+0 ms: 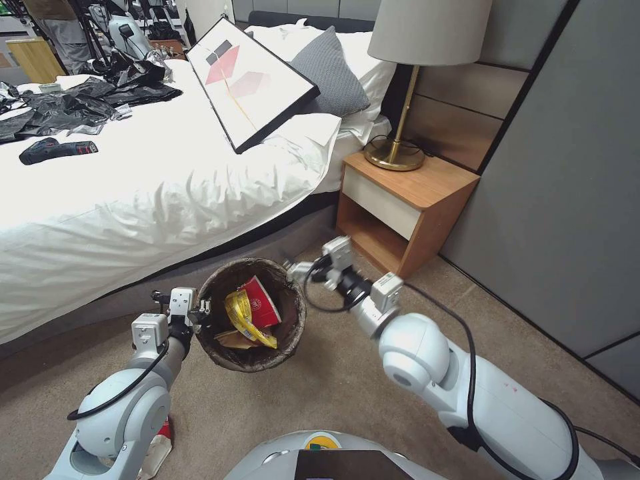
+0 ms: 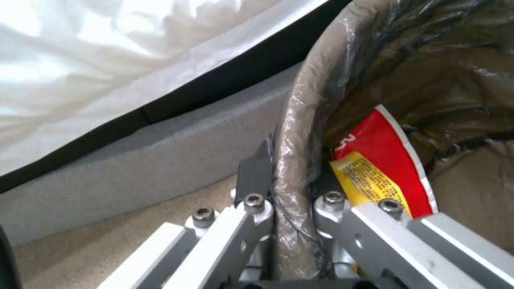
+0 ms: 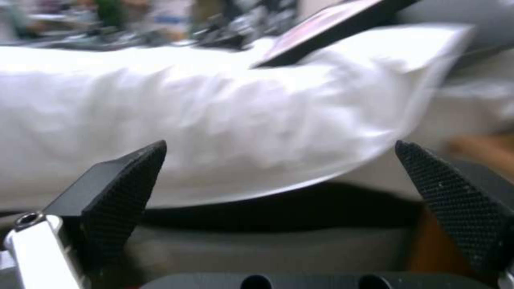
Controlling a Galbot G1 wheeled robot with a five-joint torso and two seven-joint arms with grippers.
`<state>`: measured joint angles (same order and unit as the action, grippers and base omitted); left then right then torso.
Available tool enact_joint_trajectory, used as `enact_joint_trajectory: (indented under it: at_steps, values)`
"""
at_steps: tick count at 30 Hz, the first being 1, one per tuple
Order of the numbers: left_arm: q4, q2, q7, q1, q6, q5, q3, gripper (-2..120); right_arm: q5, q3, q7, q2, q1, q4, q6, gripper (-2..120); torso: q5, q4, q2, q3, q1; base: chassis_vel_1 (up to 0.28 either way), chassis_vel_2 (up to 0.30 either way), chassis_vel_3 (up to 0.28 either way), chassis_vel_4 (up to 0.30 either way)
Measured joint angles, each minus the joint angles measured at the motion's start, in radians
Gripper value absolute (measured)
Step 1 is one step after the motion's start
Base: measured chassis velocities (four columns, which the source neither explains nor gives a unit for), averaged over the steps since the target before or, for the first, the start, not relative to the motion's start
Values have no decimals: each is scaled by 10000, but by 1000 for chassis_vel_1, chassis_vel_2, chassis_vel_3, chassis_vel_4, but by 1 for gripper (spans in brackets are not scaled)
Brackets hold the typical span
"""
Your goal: Pick up the trash bin, then pick up the garbage from the floor and place it into the trash bin.
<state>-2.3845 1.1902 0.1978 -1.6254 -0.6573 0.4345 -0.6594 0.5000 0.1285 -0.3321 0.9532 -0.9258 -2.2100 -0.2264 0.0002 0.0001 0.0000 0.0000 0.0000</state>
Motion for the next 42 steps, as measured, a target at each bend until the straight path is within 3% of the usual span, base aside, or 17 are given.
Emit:
enact_joint_trajectory:
  at_steps: [1,5,7,11,12,13,14,17,21,29,42]
  values:
    - [1,3,-2,0,4,-14,-16,3,-405,-618,158,100,-264,265,291,100,0,0,0,0,0,0,0,0,0]
    - [2,3,-1,-9,7,-21,-52,3,-824,-1451,421,273,-653,521,455,100,0,-1,0,0,0,0,0,0,0]
    - [-15,13,-2,-70,13,-30,-104,3,-1581,-3108,1123,784,-1720,854,779,100,-2,0,0,0,0,0,0,0,0]
    - [-35,32,-9,-101,25,-53,-130,3,-2007,-4005,1439,1229,-2783,846,966,100,1,-1,0,0,0,0,0,0,0]
    - [-37,37,-10,-111,35,-61,-149,3,-2183,-4385,1541,1496,-3299,799,1050,100,1,-1,0,0,0,0,0,0,0]
    - [-39,18,-23,-115,46,-63,-189,3,-2664,-5247,1908,2309,-4453,583,1341,100,0,-5,0,-1,0,0,0,0,0]
    - [-39,18,-23,-115,46,-63,-189,3,-2664,-5247,1908,2309,-4453,583,1341,100,0,-5,0,-1,0,0,0,0,0]
    - [-105,-75,-37,-157,49,-54,-279,3,-3256,-6402,2432,3329,-6105,177,1969,100,-1,-3,0,-1,0,0,0,0,0]
    - [-167,-57,-40,-197,45,-64,-308,3,-3127,-6967,2687,3683,-6817,-262,2136,100,-3,-1,1,-1,0,0,0,0,0]
    - [-302,131,-39,-328,2,-196,-197,3,-2891,-7106,2783,3762,-6785,-419,2075,100,-2,3,1,-1,0,0,0,0,0]
    - [-321,201,-32,-354,-52,-287,-81,3,-2240,-7177,2666,3217,-6206,-303,1419,100,-1,-1,1,0,0,0,0,0,0]
